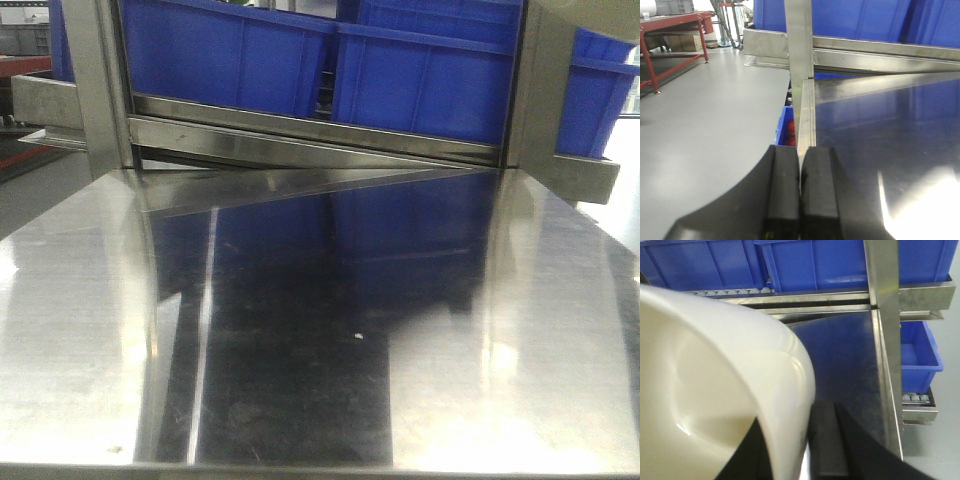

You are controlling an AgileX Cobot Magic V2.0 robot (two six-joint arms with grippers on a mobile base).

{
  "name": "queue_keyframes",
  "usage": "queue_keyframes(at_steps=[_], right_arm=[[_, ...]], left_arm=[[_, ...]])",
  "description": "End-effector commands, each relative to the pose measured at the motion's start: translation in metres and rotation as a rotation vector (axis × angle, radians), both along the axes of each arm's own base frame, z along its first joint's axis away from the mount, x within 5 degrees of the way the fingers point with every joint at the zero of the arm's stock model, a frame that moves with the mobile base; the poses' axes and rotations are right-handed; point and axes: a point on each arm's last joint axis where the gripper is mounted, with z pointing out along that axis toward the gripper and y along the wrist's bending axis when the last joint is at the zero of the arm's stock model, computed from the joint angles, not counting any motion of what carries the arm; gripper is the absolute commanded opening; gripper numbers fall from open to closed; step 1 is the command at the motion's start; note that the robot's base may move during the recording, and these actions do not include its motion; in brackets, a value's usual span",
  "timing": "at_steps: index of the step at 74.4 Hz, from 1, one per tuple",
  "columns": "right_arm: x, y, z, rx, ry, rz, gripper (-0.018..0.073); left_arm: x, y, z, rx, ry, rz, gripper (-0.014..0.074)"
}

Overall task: Move white bin to right shelf second layer
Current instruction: 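Raise the held bin high with the right gripper, clearing the table, then drive the base away from the table holding the bin in the right gripper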

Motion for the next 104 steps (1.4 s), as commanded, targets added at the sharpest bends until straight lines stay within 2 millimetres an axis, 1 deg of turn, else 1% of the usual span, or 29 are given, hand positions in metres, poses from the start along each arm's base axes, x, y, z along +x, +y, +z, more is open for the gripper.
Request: queue_keyframes(at_steps=[1, 104], right_arm=[[-0.001, -0.0036, 0.0208, 0.026, -0.131, -0.042, 0.0055], [-0.001, -0.0037, 0.0209, 0.026, -0.132, -0.042, 0.0055]], left_arm=[[0.0007, -0.0002, -0.0037, -0.009, -0.064, -0.003, 0.0085], [0.0007, -0.0002, -0.0037, -0.009, -0.064, -0.003, 0.0085]])
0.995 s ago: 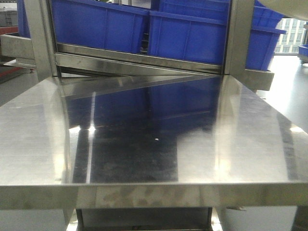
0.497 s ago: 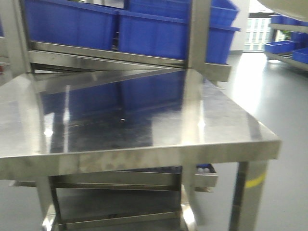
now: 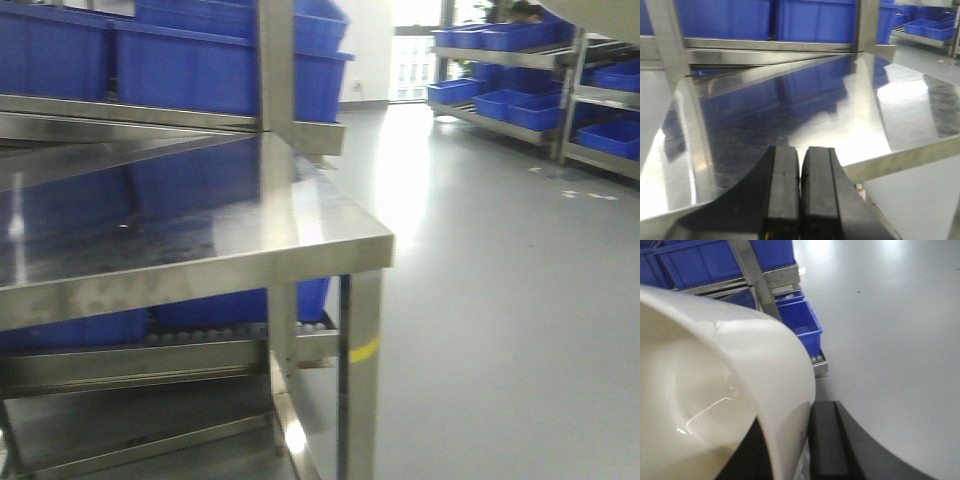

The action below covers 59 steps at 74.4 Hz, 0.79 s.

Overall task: Move white bin to right shelf second layer
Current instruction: 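Drive the base away from the table holding the bin in the right gripper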

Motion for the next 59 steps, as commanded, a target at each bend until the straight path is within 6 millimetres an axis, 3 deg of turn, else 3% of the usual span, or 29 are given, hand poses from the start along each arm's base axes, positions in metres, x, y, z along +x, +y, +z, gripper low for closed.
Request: queue_keyframes(at_steps=[1, 59], right_arm=[[-0.001, -0.0037, 0.0209, 0.026, -0.132, -0.042, 0.0055], [-0.001, -0.0037, 0.0209, 0.026, -0.132, -0.042, 0.0055]], left_arm=[[0.0007, -0.0002, -0.0037, -0.009, -0.064, -0.003, 0.0085], [0.0007, -0.0002, -0.0037, -0.009, -0.064, -0.003, 0.0085]])
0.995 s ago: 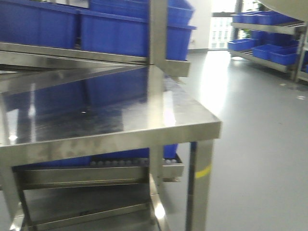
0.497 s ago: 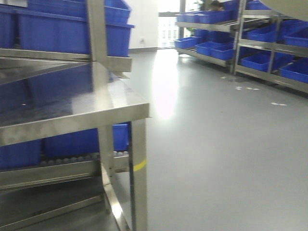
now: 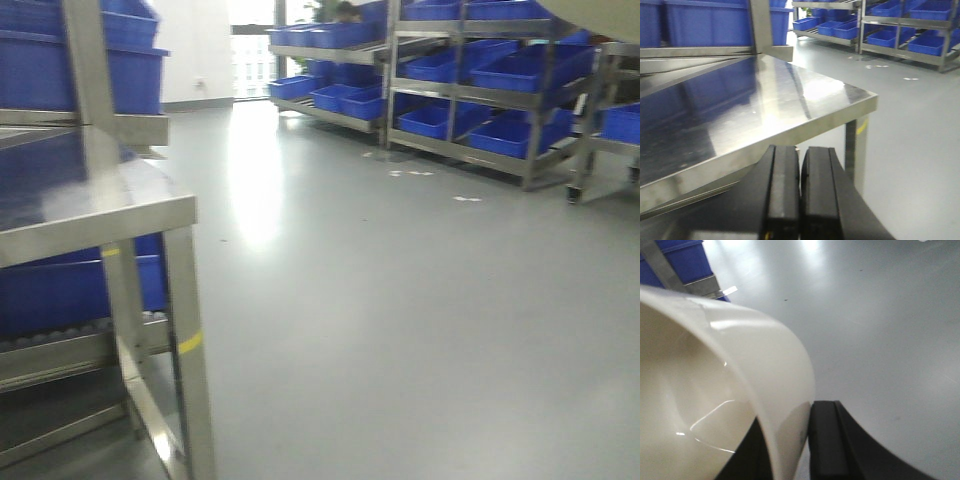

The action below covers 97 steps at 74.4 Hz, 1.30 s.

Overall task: Move white bin to right shelf second layer
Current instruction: 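Drive the base away from the table holding the bin in the right gripper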

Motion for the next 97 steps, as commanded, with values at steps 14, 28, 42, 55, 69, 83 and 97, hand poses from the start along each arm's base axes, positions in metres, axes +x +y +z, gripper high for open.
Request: queue_keyframes(at_steps=[14, 28, 42, 55, 69, 83, 97], right_arm=[[-0.001, -0.0037, 0.0209, 0.026, -0.132, -0.042, 0.0055], [-0.001, -0.0037, 0.0209, 0.026, -0.132, -0.042, 0.0055], [-0.001, -0.0037, 0.0209, 0.026, -0.132, -0.042, 0.0055], [-0.001, -0.0037, 0.0209, 0.026, -0.132, -0.042, 0.0055], [-0.001, -0.0037, 0.0209, 0.026, -0.132, -0.042, 0.0055], [-0.001, -0.0037, 0.0209, 0.026, -0.132, -0.042, 0.0055], [-0.0011, -0.0035, 0.0205, 0.025, -0.128, -0.04, 0.0055]], left_arm=[[0.0007, -0.0002, -0.0037, -0.009, -0.064, -0.003, 0.0085], [0.0007, -0.0002, -0.0037, -0.009, -0.064, -0.003, 0.0085], [0.0007, -0.0002, -0.0037, -0.009, -0.064, -0.003, 0.0085], [0.0007, -0.0002, -0.0037, -0.009, -0.064, -0.003, 0.0085], [0.0007, -0.0002, -0.0037, -0.009, -0.064, -0.003, 0.0085], [0.0007, -0.0002, -0.0037, -0.009, -0.064, -0.003, 0.0085], [0.0007, -0.0002, -0.0037, -0.009, -0.064, -0.003, 0.0085]])
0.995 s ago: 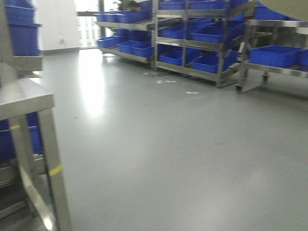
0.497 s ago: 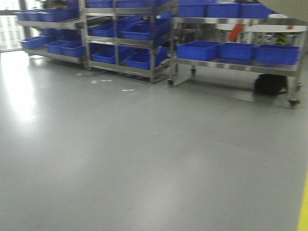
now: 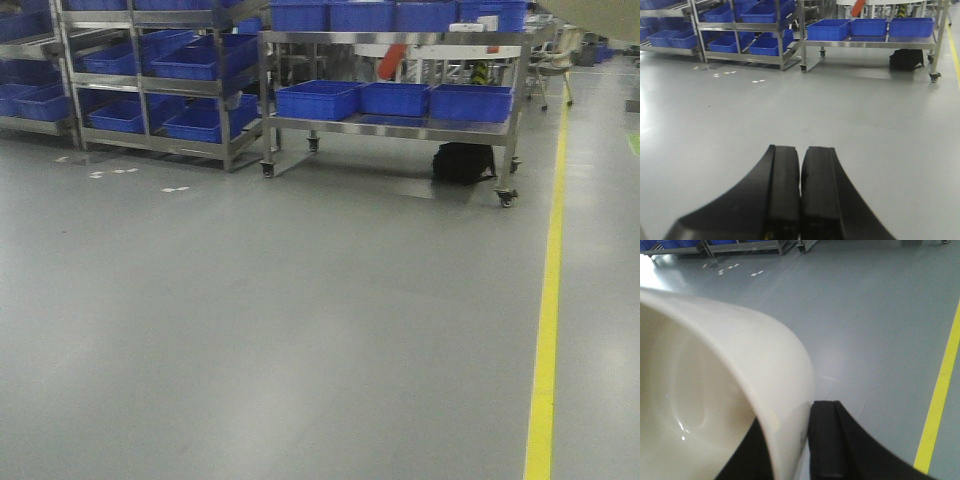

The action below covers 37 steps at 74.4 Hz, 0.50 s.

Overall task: Move white bin to right shelf second layer
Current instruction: 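Drive the base away from the table holding the bin in the right gripper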

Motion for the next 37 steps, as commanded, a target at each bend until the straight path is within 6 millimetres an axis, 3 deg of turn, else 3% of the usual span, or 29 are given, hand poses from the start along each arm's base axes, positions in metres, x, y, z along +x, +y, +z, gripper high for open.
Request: queue_keyframes(at_steps=[1, 37], right_arm=[[-0.0003, -0.0035, 0.0199, 0.025, -0.123, -0.04, 0.0055], [-0.001, -0.0023, 0.0171, 0.023, -0.092, -0.026, 0.0055]], left_arm=[[0.0007, -0.0002, -0.0037, -0.009, -0.064, -0.003, 0.0085], [0.0007, -0.0002, -0.0037, -0.009, -0.064, -0.003, 0.0085]])
